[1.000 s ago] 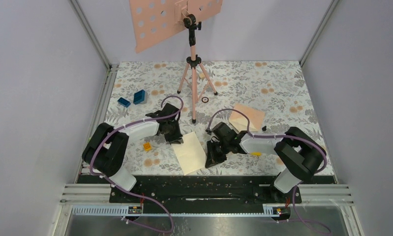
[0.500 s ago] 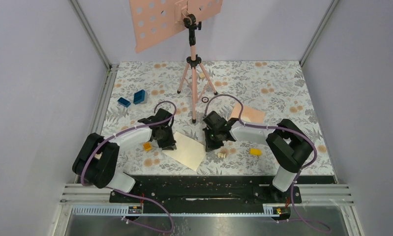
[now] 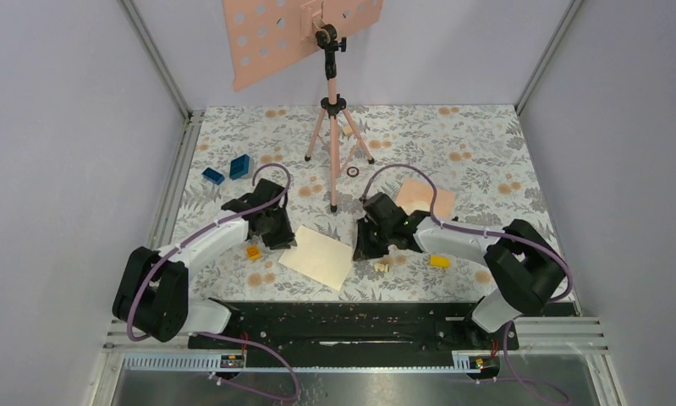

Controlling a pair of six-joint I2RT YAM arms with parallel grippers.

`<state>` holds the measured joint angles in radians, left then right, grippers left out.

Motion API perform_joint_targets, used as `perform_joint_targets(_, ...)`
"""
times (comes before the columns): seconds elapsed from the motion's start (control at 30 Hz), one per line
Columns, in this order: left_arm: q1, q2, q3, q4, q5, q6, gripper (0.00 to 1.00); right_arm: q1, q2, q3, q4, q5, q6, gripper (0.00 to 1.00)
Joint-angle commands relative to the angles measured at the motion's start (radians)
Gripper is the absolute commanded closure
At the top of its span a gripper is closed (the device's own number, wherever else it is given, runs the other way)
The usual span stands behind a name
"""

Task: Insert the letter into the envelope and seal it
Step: Fold the letter at the center of the board.

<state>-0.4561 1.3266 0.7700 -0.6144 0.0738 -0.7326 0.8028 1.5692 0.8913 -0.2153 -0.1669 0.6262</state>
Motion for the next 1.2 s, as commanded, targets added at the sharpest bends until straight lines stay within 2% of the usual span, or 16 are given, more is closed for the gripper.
perform_joint_targets(0.0, 0.085, 0.076, 0.038, 0.112, 0.048, 0.016, 0.76, 0.012, 0.016, -0.114, 0.276, -0.182, 0.204, 0.90)
perform_joint_targets(0.2, 0.088, 0.202, 0.062, 0.133, 0.080, 0.033, 0.76, 0.072, 0.049, -0.053, 0.270, -0.270, 0.099, 0.89)
perform_joint_targets(0.37, 0.095, 0.196, 0.058, 0.117, 0.062, 0.030, 0.76, 0.101, 0.198, 0.039, 0.146, -0.291, 0.065, 0.92)
perform_joint_targets(0.5, 0.102, 0.164, 0.066, 0.089, 0.035, 0.045, 0.76, 0.101, 0.261, 0.116, -0.052, -0.144, 0.063, 0.96)
perform_joint_targets(0.57, 0.114, 0.159, 0.066, 0.084, 0.074, 0.056, 0.76, 0.101, 0.266, 0.137, -0.110, -0.078, 0.051, 0.96)
perform_joint_targets(0.7, 0.122, 0.121, 0.060, 0.065, 0.122, 0.059, 0.76, 0.101, 0.188, 0.112, -0.150, 0.070, 0.051, 0.97)
perform_joint_targets(0.77, 0.122, 0.089, 0.052, 0.045, 0.120, 0.064, 0.75, 0.101, 0.094, 0.051, -0.108, 0.130, 0.079, 0.96)
perform_joint_targets(0.8, 0.122, 0.076, 0.049, 0.034, 0.119, 0.067, 0.75, 0.101, 0.020, 0.014, -0.084, 0.156, 0.091, 0.94)
perform_joint_targets(0.83, 0.122, 0.067, 0.044, 0.023, 0.121, 0.071, 0.75, 0.101, -0.030, -0.028, -0.055, 0.188, 0.106, 0.87)
perform_joint_targets(0.9, 0.122, 0.047, 0.035, 0.009, 0.123, 0.073, 0.75, 0.101, -0.098, -0.084, -0.033, 0.253, 0.143, 0.60)
perform_joint_targets(0.97, 0.122, 0.029, 0.029, 0.004, 0.121, 0.072, 0.75, 0.099, -0.110, -0.110, -0.020, 0.270, 0.155, 0.48)
perform_joint_targets(1.17, 0.122, 0.008, 0.050, 0.047, 0.213, 0.040, 0.75, 0.075, -0.010, -0.085, 0.031, 0.112, 0.200, 0.46)
